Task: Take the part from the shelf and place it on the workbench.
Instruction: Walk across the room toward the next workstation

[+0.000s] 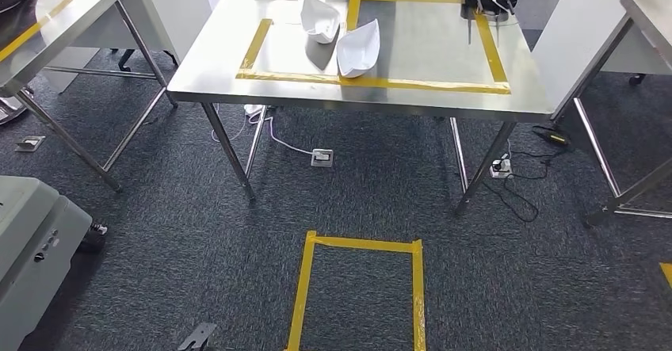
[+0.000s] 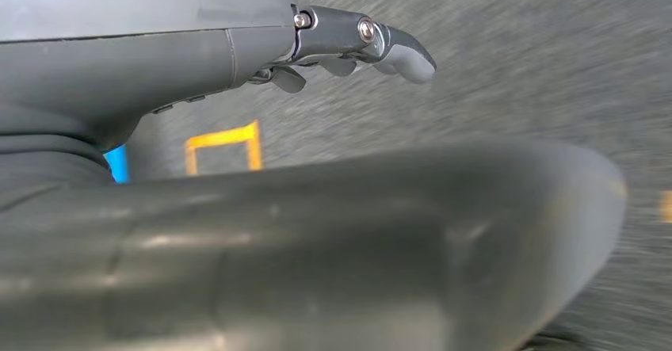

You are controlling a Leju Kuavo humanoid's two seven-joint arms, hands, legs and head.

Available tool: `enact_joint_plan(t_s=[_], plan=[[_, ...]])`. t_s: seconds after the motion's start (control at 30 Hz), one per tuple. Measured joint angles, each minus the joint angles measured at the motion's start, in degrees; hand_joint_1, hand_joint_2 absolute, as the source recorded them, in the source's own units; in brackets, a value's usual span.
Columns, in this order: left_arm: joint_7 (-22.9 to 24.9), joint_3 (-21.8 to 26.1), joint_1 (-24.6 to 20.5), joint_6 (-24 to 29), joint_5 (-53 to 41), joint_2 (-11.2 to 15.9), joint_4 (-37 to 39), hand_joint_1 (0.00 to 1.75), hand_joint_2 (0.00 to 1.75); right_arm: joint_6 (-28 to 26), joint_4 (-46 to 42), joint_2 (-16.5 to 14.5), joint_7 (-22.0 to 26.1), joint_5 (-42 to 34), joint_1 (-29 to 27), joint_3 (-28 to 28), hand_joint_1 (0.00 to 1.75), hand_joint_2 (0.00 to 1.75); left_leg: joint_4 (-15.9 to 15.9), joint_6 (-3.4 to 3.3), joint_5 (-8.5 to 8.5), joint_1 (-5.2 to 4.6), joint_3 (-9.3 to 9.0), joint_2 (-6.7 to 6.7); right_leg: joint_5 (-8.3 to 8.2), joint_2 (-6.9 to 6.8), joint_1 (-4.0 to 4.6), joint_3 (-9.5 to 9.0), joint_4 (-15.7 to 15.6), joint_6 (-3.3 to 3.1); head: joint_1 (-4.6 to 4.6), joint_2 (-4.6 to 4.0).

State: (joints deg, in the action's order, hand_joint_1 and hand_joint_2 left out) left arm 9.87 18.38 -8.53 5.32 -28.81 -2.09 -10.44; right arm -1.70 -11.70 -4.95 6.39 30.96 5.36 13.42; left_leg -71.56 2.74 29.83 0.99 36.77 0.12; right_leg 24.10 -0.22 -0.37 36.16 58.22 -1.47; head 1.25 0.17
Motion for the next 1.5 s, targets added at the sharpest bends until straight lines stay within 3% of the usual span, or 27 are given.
enact_joint_plan(t_s=[0.07, 0.1, 0.13, 0.2, 0.23, 0.3, 0.37, 0.4, 0.47, 0.5, 0.57, 0.6, 0.67, 0.73, 0.77, 0.87, 0.9, 0.93, 0.97, 1.03, 1.1, 1.13, 1.23, 1.3, 1.37, 1.43, 1.5], plan=[[-0.3, 0.8, 1.3, -0.3, -0.1, -0.6, 0.1, 0.0, 0.0, -0.1, 0.0, 0.0, -0.2, 0.2, 0.0, 0.0, 0.0, 0.0, 7.9, -0.23, 0.66, 0.0, -6.17, -0.11, -0.85, -0.2, 0.03, 1.37, 0.7, 0.72, 0.05, 0.0], [-0.6, 1.1, 1.8, -0.4, -0.3, -0.9, 0.1, 0.0, 0.0, -0.1, 0.0, 0.0, -0.2, 0.2, 0.0, 0.0, 0.0, 0.0, 10.7, -0.62, 1.54, -0.09, -7.92, -0.23, -1.27, -0.31, 0.1, 1.68, 0.9, 1.09, 0.03, 0.0], [-1.0, 1.4, 2.2, -0.5, -0.6, -1.2, 0.1, 0.0, 0.0, -0.1, 0.0, 0.0, -0.1, 0.3, 0.1, 0.1, 0.0, 0.0, 12.1, -1.16, 2.16, -0.3, -8.53, -0.36, -1.76, -0.37, 0.13, 1.8, 0.9, 1.42, -0.01, 0.0], [-1.7, 1.6, 2.9, -0.6, -1.7, -1.8, 0.2, 0.0, 0.0, -0.2, 0.0, 0.0, 0.1, 0.3, 0.0, 0.3, 0.0, 0.0, 12.4, -2.45, 1.35, -0.39, -7.6, -0.32, -2.49, -0.35, -0.04, 1.94, 0.7, 2.1, -0.08, 0.0], [-2.0, 1.6, 3.0, -0.7, -2.3, -2.0, 0.3, 0.0, 0.0, -0.2, 0.0, 0.0, 0.2, 0.3, 0.0, 0.4, 0.0, 0.0, 12.4, -3.06, 0.74, -0.38, -7.05, -0.21, -1.67, -0.27, -0.16, 2.34, 1.2, 2.43, -0.1, 0.0], [-2.9, 1.6, 2.8, -0.9, -3.8, -2.2, 0.3, 0.0, 0.0, -0.2, 0.1, 0.0, 0.4, 0.3, -0.1, 0.6, 0.0, 0.0, 12.5, -3.96, -0.66, -0.27, -5.7, 0.0, 3.19, -0.13, -0.28, 3.89, 5.4, 2.96, -0.19, 0.0], [-3.7, 1.5, 2.2, -0.9, -5.0, -2.3, 0.3, 0.0, 0.0, -0.2, 0.1, 0.0, 0.6, 0.3, 0.1, 0.9, 0.0, 0.0, 12.4, -4.27, -2.14, -0.43, -4.0, 0.01, 8.71, -0.06, -0.25, 5.6, 12.8, 3.15, -0.26, 0.0], [-3.9, 1.5, 1.8, -1.0, -5.4, -2.3, 0.3, 0.0, 0.0, -0.3, 0.1, 0.0, 0.6, 0.3, 0.2, 1.0, 0.0, 0.0, 12.4, -4.3, -2.89, -0.54, -3.05, 0.02, 9.82, -0.03, -0.2, 5.76, 15.7, 3.1, -0.26, 0.0], [-4.1, 1.5, 1.0, -1.2, -6.1, -2.3, 0.3, 0.0, 0.0, -0.3, 0.1, 0.0, 0.7, 0.3, 0.3, 1.2, 0.0, 0.0, 12.3, -4.21, -4.28, -0.7, -1.3, 0.02, 8.42, 0.05, -0.03, 3.33, 16.1, 2.7, -0.26, 0.0], [-4.2, 1.5, 0.6, -1.3, -6.5, -2.3, 0.3, 0.0, 0.0, -0.4, 0.1, 0.0, 0.8, 0.3, 0.4, 1.3, 0.0, 0.0, 12.3, -4.11, -4.91, -0.76, -0.57, 0.01, 6.95, 0.09, 0.13, 0.54, 13.1, 2.34, -0.26, 0.0], [-4.3, 1.4, -0.2, -1.5, -7.0, -2.5, 0.3, 0.0, 0.0, -0.6, 0.1, 0.1, 0.9, 0.3, 0.8, 1.5, 0.0, 0.0, 12.3, -3.77, -6.11, -0.76, 0.42, 0.06, 6.34, 0.16, 0.61, -5.82, 4.4, 1.41, -0.22, 0.0], [-4.3, 1.4, -0.5, -1.5, -7.2, -2.5, 0.2, 0.0, 0.0, -0.6, 0.1, 0.2, 0.9, 0.3, 0.9, 1.6, 0.0, 0.0, 12.5, -3.49, -6.7, -0.72, 0.59, 0.12, 6.53, 0.19, 0.89, -7.81, 1.2, 1.03, -0.23, 0.0], [-4.3, 1.4, -0.8, -1.5, -7.3, -2.6, 0.2, 0.0, 0.0, -0.7, 0.1, 0.2, 0.8, 0.3, 1.1, 1.8, 0.0, 0.0, 13.1, -2.75, -7.91, -0.56, 0.59, 0.21, 6.54, 0.23, 1.31, -8.8, -1.4, 0.5, -0.34, 0.0], [-4.1, 1.4, -0.8, -1.3, -7.2, -2.6, 0.2, 0.0, 0.0, -0.8, 0.1, 0.2, 0.6, 0.4, 1.2, 1.9, 0.0, 0.0, 13.4, -2.09, -8.1, -0.54, 0.93, 0.14, 5.18, 0.08, 1.0, -8.19, -2.2, -0.23, -0.45, 0.0], [-4.1, 1.4, -0.7, -1.2, -7.2, -2.6, 0.2, 0.0, 0.0, -0.8, 0.1, 0.2, 0.5, 0.4, 1.3, 1.9, 0.0, 0.0, 12.5, -1.85, -6.76, -0.59, 1.43, 0.04, 4.37, -0.02, 0.77, -7.69, -2.5, -0.61, -0.38, 0.0], [-4.1, 1.4, -0.5, -0.6, -7.1, -2.6, 0.3, 0.0, 0.0, -1.0, 0.1, 0.1, 0.5, 0.5, 1.3, 2.0, 0.0, 0.0, 3.3, -1.14, 1.29, -0.43, 3.76, -0.18, 2.31, -0.25, 0.55, -5.32, -2.5, -1.13, -0.12, 0.0], [-4.0, 1.4, -0.4, -0.5, -7.0, -2.6, 0.3, 0.0, 0.0, -1.0, 0.1, 0.1, 0.4, 0.5, 1.3, 2.1, 0.0, 0.0, 0.0, -0.86, 2.85, -0.34, 4.18, -0.17, 1.75, -0.34, 0.54, -4.42, -2.2, -1.06, -0.09, 0.0], [-4.0, 1.4, -0.4, -0.3, -6.9, -2.6, 0.3, 0.0, 0.0, -1.0, 0.1, 0.1, 0.4, 0.5, 1.3, 2.2, 0.0, 0.0, -2.1, -0.62, 3.08, -0.26, 3.97, -0.15, 1.23, -0.43, 0.5, -3.51, -1.9, -0.95, -0.08, 0.0], [-4.0, 1.4, -0.3, -0.1, -6.8, -2.6, 0.3, 0.0, 0.0, -1.0, 0.1, 0.1, 0.3, 0.5, 1.3, 2.3, 0.0, 0.0, -2.3, -0.42, 2.15, -0.16, 2.86, -0.14, 0.77, -0.51, 0.42, -2.57, -1.5, -0.76, -0.07, 0.0], [-3.9, 1.4, -0.3, 0.3, -6.5, -2.6, 0.3, 0.0, 0.0, -1.1, 0.1, 0.1, 0.2, 0.6, 1.3, 2.5, 0.0, 0.0, 3.2, -0.09, -0.09, 0.12, -2.06, -0.11, 0.02, -0.59, 0.17, -0.7, -0.4, -0.21, -0.05, 0.0], [-4.0, 1.4, -0.2, 0.7, -6.1, -2.6, 0.3, 0.0, 0.0, -1.1, 0.1, 0.1, 0.0, 0.8, 1.4, 2.7, 0.0, 0.0, 10.2, -0.28, 0.39, -0.04, -6.86, -0.27, -0.59, -0.6, 0.1, 0.68, 0.6, 0.48, -0.02, 0.0], [-4.0, 1.5, -0.2, 1.0, -5.9, -2.6, 0.3, 0.0, 0.0, -1.1, 0.1, 0.1, -0.1, 0.8, 1.4, 2.7, 0.0, 0.0, 12.0, -0.63, 1.18, -0.2, -7.76, -0.38, -0.93, -0.57, 0.14, 1.0, 0.9, 0.79, -0.01, 0.0], [-4.0, 1.7, 0.3, 1.5, -5.5, -2.6, 0.4, 0.0, 0.0, -1.1, 0.1, 0.0, -0.1, 0.9, 1.3, 2.9, 0.0, 0.0, 12.5, -2.42, 0.55, -0.39, -7.06, -0.35, -1.52, -0.37, -0.04, 1.46, 1.0, 1.87, 0.0, 0.0], [-3.9, 1.7, 0.5, 1.6, -5.4, -2.6, 0.4, 0.0, 0.0, -1.1, 0.1, 0.0, -0.1, 0.9, 1.1, 3.0, 0.0, 0.0, 12.6, -3.5, -0.42, -0.26, -6.2, -0.13, 0.61, -0.2, -0.23, 2.17, 2.3, 2.53, -0.05, 0.0], [-3.9, 1.8, 0.5, 1.7, -5.4, -2.6, 0.4, 0.0, 0.0, -1.0, 0.2, -0.1, -0.1, 0.9, 1.1, 3.0, 0.0, 0.0, 12.6, -3.85, -0.81, -0.23, -5.76, -0.08, 2.45, -0.16, -0.27, 2.59, 3.4, 2.74, -0.13, 0.0], [-3.9, 1.8, 0.5, 1.7, -5.4, -2.6, 0.4, 0.0, 0.0, -1.0, 0.2, -0.1, -0.1, 0.9, 1.1, 3.0, 0.0, 0.0, 12.6, -3.87, -0.87, -0.23, -5.68, -0.07, 2.86, -0.15, -0.27, 2.69, 3.7, 2.76, -0.15, 0.0], [-3.9, 1.9, 0.7, 1.7, -5.4, -2.6, 0.4, 0.0, 0.0, -1.0, 0.2, -0.1, 0.0, 0.9, 1.1, 3.1, 0.0, 0.0, 12.6, -3.93, -2.03, -0.27, -4.38, -0.06, 6.6, -0.12, -0.31, 3.78, 9.4, 2.93, -0.16, 0.0]])
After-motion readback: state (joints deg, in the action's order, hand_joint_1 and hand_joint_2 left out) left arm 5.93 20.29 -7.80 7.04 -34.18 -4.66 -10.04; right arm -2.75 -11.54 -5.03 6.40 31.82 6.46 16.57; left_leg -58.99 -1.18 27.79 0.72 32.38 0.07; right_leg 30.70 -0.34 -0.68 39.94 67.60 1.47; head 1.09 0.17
